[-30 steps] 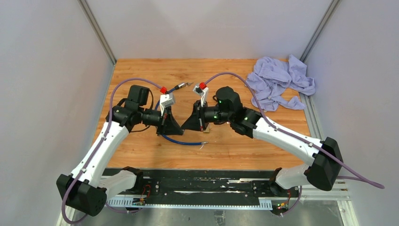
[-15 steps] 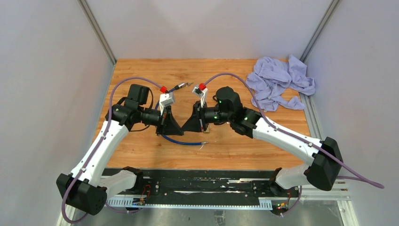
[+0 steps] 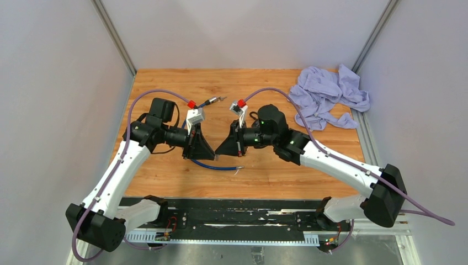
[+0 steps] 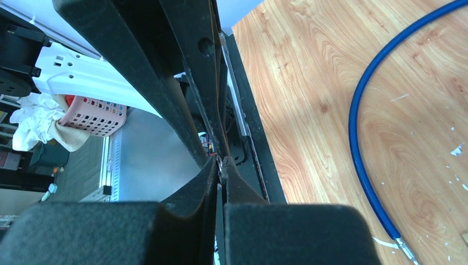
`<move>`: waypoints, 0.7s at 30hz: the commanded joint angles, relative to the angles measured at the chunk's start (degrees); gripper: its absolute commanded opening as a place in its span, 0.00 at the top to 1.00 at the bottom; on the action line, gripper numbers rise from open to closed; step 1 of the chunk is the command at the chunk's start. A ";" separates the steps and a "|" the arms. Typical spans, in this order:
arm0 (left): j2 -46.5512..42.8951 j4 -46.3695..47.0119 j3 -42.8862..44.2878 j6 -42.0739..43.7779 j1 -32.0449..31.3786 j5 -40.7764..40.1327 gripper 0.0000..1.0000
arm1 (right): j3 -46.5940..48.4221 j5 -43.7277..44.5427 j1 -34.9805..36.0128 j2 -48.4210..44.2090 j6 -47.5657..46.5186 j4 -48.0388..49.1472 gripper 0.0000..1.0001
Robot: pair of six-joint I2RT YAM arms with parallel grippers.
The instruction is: Unlock with the key
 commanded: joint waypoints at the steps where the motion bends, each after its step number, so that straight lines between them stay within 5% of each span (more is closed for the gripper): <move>1: -0.71 -0.53 1.12 0.18 -0.39 3.44 0.79 | -1.95 3.24 -0.72 -3.01 -0.79 0.39 0.99; 5: -0.52 -0.77 0.86 0.37 -0.35 2.00 0.76 | -2.45 4.12 -0.75 -3.80 -0.38 1.00 0.99; 7: -0.52 -0.86 0.33 0.35 -0.39 1.63 0.56 | -2.75 4.04 -0.78 -3.89 0.41 2.70 0.99; 9: -0.69 -0.93 -0.60 0.43 -0.39 2.74 0.50 | -2.97 4.10 -0.75 -4.14 1.22 4.43 0.99; 21: 0.61 -0.99 -0.41 0.16 -0.39 10.09 0.50 | -4.71 2.59 -0.71 -3.66 5.64 12.26 0.99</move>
